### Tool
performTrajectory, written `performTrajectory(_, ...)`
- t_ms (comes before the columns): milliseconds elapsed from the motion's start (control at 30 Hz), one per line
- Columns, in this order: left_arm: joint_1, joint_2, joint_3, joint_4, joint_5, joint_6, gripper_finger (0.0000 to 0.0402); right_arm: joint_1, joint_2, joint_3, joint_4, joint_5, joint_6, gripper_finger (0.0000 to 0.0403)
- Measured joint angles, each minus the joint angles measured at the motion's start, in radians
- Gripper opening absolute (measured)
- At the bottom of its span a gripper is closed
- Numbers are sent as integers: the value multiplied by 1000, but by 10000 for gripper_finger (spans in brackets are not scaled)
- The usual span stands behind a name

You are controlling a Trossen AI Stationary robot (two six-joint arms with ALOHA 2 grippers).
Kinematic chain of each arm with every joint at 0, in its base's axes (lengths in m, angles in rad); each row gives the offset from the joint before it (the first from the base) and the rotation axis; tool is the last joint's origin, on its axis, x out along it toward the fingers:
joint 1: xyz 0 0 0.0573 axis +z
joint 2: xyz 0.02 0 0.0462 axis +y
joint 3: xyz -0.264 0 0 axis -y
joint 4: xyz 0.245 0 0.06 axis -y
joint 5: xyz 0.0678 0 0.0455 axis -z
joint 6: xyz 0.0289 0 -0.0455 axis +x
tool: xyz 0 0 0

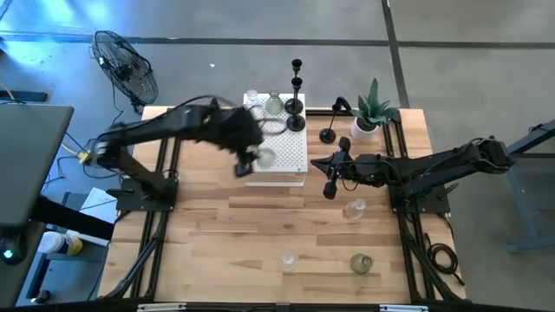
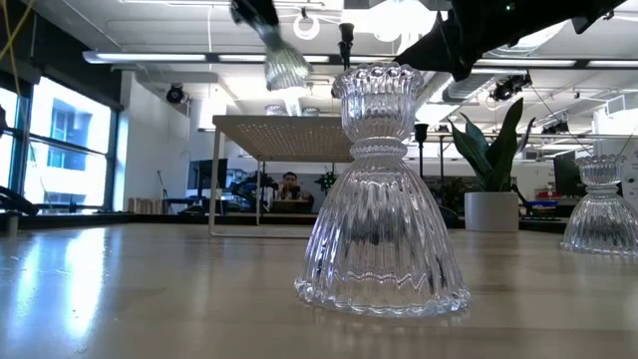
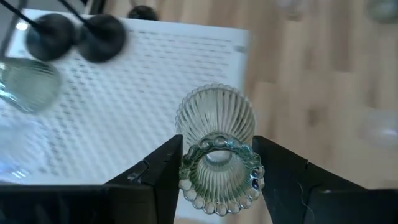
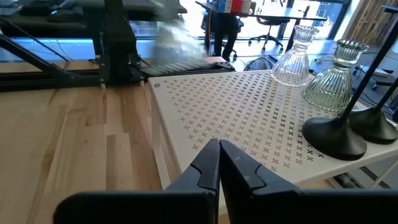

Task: Pick & Place candle stick holders
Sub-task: Put the top green glass candle holder on the shelf aligned with the other green glass candle holder

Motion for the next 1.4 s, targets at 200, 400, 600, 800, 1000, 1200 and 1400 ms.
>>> performTrajectory(200,107,189,127,5,-42,151,174,-3,0,0,0,-10,-11,1)
performTrajectory(400,151,302,222,-16,-145,236,174,-3,0,0,0,-12,-11,1)
performTrajectory(600,205,318,227,-15,-145,241,174,-2,0,0,-1,-12,-12,1)
performTrajectory(800,246,319,227,10,-96,239,175,-2,0,0,-1,-12,-15,2)
performTrajectory(1000,257,320,227,20,-48,231,175,-2,0,0,-1,-12,-15,2)
performTrajectory(1200,258,320,227,20,-47,235,175,-2,0,0,-1,-12,-15,1)
performTrajectory(1400,258,320,227,10,-63,238,175,-2,0,0,-1,-12,-15,1)
